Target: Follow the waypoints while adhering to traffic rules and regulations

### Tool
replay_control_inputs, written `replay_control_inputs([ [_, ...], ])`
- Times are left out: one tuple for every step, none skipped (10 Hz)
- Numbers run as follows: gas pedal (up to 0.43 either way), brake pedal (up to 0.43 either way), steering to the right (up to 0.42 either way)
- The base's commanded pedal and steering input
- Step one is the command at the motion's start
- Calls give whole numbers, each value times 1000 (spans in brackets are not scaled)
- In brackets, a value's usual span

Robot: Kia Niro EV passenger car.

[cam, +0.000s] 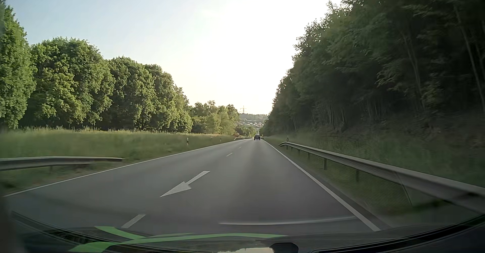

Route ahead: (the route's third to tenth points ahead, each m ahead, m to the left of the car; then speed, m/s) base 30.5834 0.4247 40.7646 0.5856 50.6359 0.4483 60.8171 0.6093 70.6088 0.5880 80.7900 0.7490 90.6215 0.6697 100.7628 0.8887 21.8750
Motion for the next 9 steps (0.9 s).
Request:
replay_control_inputs([
  [197, 0, -1],
  [197, 0, -1],
  [189, 0, 0],
  [79, 0, -1],
  [47, 0, -1],
  [0, 0, 0],
  [0, 0, 0],
  [0, 0, 0],
  [0, 0, 0],
])
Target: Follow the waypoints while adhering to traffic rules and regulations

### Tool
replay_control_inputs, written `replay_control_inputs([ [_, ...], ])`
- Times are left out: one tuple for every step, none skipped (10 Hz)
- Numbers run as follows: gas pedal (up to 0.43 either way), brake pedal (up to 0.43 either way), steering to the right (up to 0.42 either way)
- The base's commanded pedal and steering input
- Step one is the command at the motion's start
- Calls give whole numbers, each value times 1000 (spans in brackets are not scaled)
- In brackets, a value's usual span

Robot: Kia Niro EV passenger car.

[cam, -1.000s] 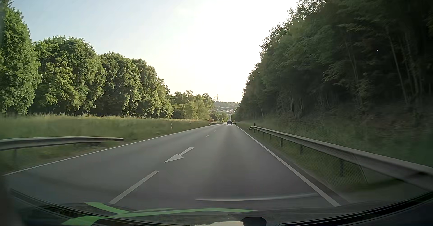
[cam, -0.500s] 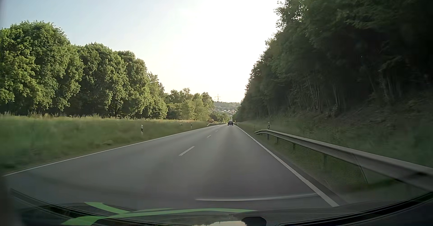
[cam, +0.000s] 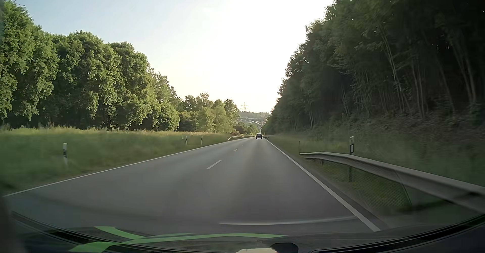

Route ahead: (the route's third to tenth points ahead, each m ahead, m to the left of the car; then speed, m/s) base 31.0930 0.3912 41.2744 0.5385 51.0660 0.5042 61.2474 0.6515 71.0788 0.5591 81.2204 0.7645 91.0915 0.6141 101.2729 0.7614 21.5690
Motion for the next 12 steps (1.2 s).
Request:
replay_control_inputs([
  [59, 0, 0],
  [98, 0, 0],
  [110, 0, 0],
  [110, 0, 0],
  [118, 0, 1],
  [138, 0, 1],
  [138, 0, 1],
  [150, 0, 1],
  [150, 0, 1],
  [150, 0, 1],
  [150, 0, 2],
  [150, 0, 2],
])
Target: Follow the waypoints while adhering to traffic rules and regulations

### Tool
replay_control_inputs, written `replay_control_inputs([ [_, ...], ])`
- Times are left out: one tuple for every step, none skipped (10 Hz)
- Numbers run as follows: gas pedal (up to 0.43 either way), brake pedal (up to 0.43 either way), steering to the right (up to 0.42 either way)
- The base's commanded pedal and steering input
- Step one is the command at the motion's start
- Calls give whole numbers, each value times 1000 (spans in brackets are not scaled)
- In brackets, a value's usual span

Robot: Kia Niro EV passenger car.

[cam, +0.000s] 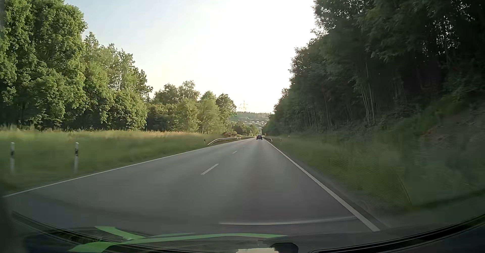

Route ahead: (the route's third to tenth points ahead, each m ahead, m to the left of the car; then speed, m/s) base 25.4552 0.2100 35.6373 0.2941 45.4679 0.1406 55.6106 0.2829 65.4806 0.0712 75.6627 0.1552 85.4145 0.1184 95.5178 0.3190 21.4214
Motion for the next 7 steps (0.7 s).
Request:
replay_control_inputs([
  [150, 0, 2],
  [150, 0, 2],
  [150, 0, 2],
  [150, 0, 2],
  [157, 0, 2],
  [197, 0, 2],
  [220, 0, 1],
])
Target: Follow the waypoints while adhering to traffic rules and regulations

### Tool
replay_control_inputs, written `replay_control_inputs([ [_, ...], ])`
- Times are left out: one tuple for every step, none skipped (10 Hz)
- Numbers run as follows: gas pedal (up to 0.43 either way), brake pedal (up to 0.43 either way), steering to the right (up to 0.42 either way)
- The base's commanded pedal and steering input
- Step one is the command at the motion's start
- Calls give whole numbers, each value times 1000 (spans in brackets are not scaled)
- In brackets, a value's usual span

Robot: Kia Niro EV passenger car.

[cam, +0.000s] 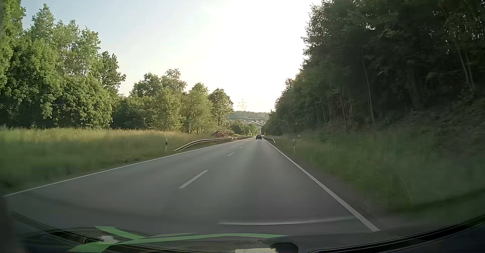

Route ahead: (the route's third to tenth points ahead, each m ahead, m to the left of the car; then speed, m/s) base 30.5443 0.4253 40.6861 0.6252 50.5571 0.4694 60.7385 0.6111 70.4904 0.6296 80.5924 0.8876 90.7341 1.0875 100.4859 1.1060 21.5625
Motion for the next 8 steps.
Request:
replay_control_inputs([
  [240, 0, 0],
  [240, 0, 0],
  [240, 0, 0],
  [248, 0, 0],
  [248, 0, 0],
  [248, 0, 0],
  [240, 0, 0],
  [240, 0, 0],
])
